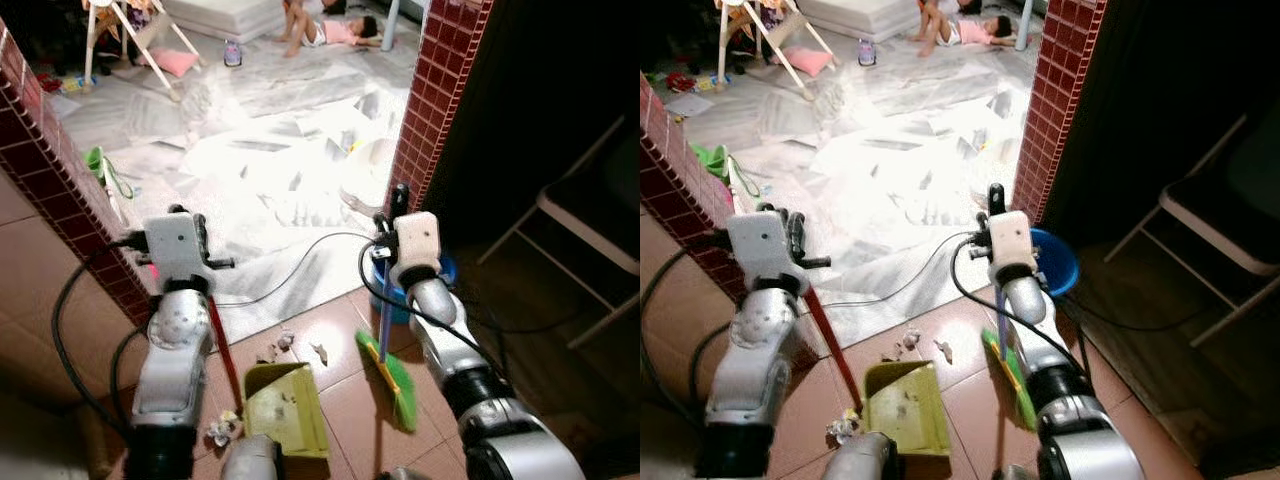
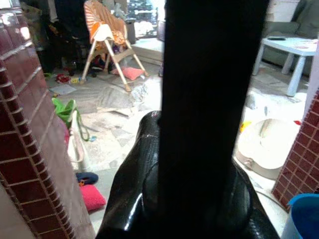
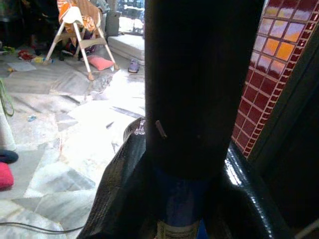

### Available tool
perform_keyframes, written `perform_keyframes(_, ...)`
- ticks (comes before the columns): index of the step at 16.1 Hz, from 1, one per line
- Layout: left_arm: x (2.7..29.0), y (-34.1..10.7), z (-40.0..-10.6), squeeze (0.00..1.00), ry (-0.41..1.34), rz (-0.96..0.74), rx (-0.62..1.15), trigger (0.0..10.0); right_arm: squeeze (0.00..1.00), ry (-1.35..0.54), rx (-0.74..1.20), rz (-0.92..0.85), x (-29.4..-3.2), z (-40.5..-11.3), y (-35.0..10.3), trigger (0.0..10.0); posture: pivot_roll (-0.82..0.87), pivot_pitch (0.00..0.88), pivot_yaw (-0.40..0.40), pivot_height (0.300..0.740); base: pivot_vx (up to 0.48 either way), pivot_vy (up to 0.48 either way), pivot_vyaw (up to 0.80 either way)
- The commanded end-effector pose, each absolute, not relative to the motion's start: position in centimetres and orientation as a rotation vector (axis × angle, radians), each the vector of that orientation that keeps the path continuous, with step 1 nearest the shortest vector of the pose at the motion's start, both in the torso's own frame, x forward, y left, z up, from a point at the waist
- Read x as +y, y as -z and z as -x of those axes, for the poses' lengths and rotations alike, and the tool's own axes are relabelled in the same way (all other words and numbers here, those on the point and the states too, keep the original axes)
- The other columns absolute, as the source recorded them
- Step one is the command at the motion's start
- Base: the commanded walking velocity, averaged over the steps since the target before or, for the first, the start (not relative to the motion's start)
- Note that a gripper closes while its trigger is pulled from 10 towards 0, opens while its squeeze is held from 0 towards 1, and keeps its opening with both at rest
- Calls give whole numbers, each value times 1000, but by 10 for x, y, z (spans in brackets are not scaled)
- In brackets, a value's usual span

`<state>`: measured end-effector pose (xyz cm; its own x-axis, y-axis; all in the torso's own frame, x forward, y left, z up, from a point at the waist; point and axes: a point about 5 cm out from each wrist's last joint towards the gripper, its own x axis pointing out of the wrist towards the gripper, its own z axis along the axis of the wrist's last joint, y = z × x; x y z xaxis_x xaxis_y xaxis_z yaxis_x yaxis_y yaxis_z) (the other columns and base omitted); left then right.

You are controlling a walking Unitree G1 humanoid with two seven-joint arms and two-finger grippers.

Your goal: Sweep floor

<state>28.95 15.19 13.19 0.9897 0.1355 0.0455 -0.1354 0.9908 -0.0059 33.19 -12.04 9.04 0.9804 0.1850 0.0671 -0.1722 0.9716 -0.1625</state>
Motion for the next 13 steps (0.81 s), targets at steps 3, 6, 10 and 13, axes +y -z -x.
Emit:
perform_keyframes(3,147,-137,-293,0,-137,-10,-50,10000,0,-185,-163,183,-120,-336,-107,10000,40,0,8,740,0,0,800)
perform_keyframes(6,145,-136,-293,0,-132,-11,-41,10000,0,-177,-172,190,-122,-337,-110,10000,36,0,8,740,0,0,800)
perform_keyframes(10,141,-134,-292,0,-130,-9,-21,10000,0,-170,-178,196,-123,-338,-112,10000,35,0,4,740,0,0,800)
perform_keyframes(13,141,-139,-293,0,-122,-46,-47,10000,0,-152,-193,214,-124,-339,-115,10000,38,0,3,740,0,0,533)
